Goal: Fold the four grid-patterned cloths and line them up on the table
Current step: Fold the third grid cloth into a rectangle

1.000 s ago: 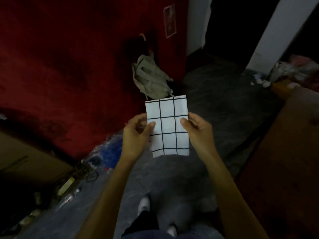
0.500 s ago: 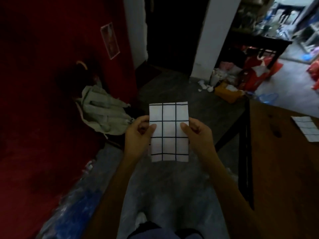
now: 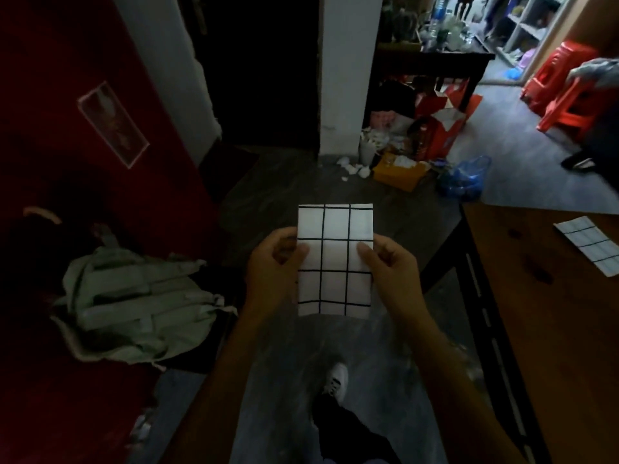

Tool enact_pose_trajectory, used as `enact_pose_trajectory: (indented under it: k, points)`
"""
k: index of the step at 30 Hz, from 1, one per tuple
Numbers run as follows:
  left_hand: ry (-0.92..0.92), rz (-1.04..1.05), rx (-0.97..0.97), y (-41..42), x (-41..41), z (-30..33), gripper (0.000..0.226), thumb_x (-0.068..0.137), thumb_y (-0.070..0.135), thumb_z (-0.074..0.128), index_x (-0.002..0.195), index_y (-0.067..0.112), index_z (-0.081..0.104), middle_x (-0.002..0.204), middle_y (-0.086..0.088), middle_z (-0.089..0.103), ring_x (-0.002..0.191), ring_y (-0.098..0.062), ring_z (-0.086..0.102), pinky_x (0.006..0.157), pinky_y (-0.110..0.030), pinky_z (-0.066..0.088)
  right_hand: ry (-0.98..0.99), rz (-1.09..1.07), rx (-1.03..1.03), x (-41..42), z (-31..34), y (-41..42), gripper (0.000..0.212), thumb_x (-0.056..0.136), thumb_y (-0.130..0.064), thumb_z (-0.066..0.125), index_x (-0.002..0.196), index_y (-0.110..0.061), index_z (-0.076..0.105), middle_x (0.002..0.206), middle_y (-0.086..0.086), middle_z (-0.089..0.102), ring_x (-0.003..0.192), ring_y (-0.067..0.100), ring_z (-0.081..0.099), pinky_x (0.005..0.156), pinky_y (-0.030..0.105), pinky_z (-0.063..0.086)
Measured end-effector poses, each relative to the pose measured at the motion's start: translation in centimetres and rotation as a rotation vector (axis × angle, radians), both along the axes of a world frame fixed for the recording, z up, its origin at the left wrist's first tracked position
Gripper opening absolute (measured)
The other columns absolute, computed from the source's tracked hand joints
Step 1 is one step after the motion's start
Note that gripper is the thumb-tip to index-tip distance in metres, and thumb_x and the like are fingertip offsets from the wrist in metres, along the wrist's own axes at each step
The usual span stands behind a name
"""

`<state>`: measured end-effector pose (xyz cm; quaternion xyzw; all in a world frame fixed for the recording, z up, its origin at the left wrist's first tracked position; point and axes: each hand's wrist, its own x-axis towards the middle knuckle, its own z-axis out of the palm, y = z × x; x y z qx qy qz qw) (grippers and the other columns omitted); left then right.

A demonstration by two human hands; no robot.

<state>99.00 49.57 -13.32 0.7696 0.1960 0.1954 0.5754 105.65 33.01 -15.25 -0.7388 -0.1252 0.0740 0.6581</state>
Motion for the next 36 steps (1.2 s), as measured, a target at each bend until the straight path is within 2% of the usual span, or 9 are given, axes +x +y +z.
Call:
enact_pose_trajectory:
  k: [6,9,12,19,22,24,27,30,36]
  points:
    - [0.076,-0.091,0.043,2.4,13.6,0.7,0.02,0.091,0.015,0.059,0.105,0.03,0.058,0.098,0.016,0.063,0.088,0.006,0.061,0.065,-0.01,0.049,0.056,-0.06,0.065,12.6,-0.6,2.5,0.017,0.095,-0.02,0.054,0.102,-0.034,0.061,0.1,-0.006,0.068,0.09,0.002,0.066,0.07,0.018,0.055]
    - [0.054,-0.109,0.048,3.5,20.0,1.6,0.022,0.091,0.013,0.059,0.11,0.023,0.06,0.101,0.014,0.064,0.09,0.006,0.062,0.068,-0.01,0.05,0.05,-0.072,0.066,18.7,0.5,3.2,0.015,0.095,-0.021,0.054,0.105,-0.03,0.061,0.102,-0.005,0.067,0.092,0.003,0.065,0.076,0.025,0.056]
    - [0.065,-0.1,0.058,3.8,25.4,1.8,0.027,0.091,0.013,0.059,0.118,0.016,0.059,0.107,0.007,0.064,0.095,-0.002,0.062,0.072,-0.017,0.053,0.06,-0.103,0.064,23.5,1.1,3.3,0.018,0.094,-0.022,0.054,0.111,-0.024,0.062,0.104,-0.002,0.067,0.093,0.006,0.066,0.076,0.028,0.057]
    - [0.147,-0.172,-0.023,4.0,36.4,-0.4,0.027,0.09,0.019,0.059,0.116,0.024,0.057,0.112,0.002,0.062,0.099,-0.011,0.061,0.076,-0.03,0.054,0.179,-0.215,0.068,32.4,-0.3,3.3,0.018,0.094,-0.022,0.055,0.11,-0.026,0.062,0.105,-0.006,0.068,0.094,0.004,0.066,0.079,0.03,0.056]
    - [0.125,-0.233,-0.013,4.8,41.7,-1.2,0.027,0.09,0.017,0.06,0.116,0.023,0.057,0.111,0.003,0.062,0.095,-0.006,0.06,0.069,-0.02,0.052,0.19,-0.258,0.054,36.4,-0.7,3.7,0.016,0.095,-0.02,0.052,0.106,-0.026,0.062,0.103,-0.006,0.068,0.093,0.003,0.066,0.076,0.026,0.056]
    - [0.1,-0.274,0.016,5.2,45.6,-1.6,0.029,0.09,0.014,0.059,0.119,0.017,0.058,0.113,0.0,0.062,0.097,-0.008,0.06,0.075,-0.025,0.052,0.177,-0.281,0.047,39.3,-0.9,3.9,0.016,0.095,-0.02,0.052,0.108,-0.024,0.062,0.103,-0.006,0.069,0.092,0.004,0.067,0.072,0.02,0.056]
    - [0.062,-0.389,0.055,5.0,52.0,-1.4,0.029,0.09,0.011,0.058,0.119,0.014,0.059,0.115,-0.001,0.062,0.101,-0.01,0.059,0.081,-0.027,0.051,0.174,-0.407,0.042,43.6,-0.7,3.8,0.016,0.095,-0.02,0.055,0.108,-0.022,0.063,0.101,-0.005,0.07,0.091,0.005,0.068,0.072,0.022,0.056]
    - [0.076,-0.503,0.072,3.6,58.4,-0.8,0.027,0.09,0.01,0.058,0.116,0.02,0.06,0.11,0.007,0.06,0.096,-0.003,0.057,0.075,-0.017,0.045,0.188,-0.563,0.035,47.4,0.1,3.1,0.015,0.094,-0.022,0.057,0.107,-0.024,0.063,0.101,-0.006,0.07,0.09,0.004,0.068,0.074,0.024,0.056]
    - [0.031,-0.885,0.114,-2.6,67.9,-0.5,0.027,0.089,0.013,0.061,0.116,0.02,0.059,0.11,0.007,0.06,0.095,-0.002,0.058,0.07,-0.014,0.046,0.177,-0.894,0.049,50.8,1.2,-0.9,0.02,0.094,-0.021,0.055,0.113,-0.028,0.057,0.104,-0.009,0.067,0.093,0.007,0.067,0.071,0.023,0.057]
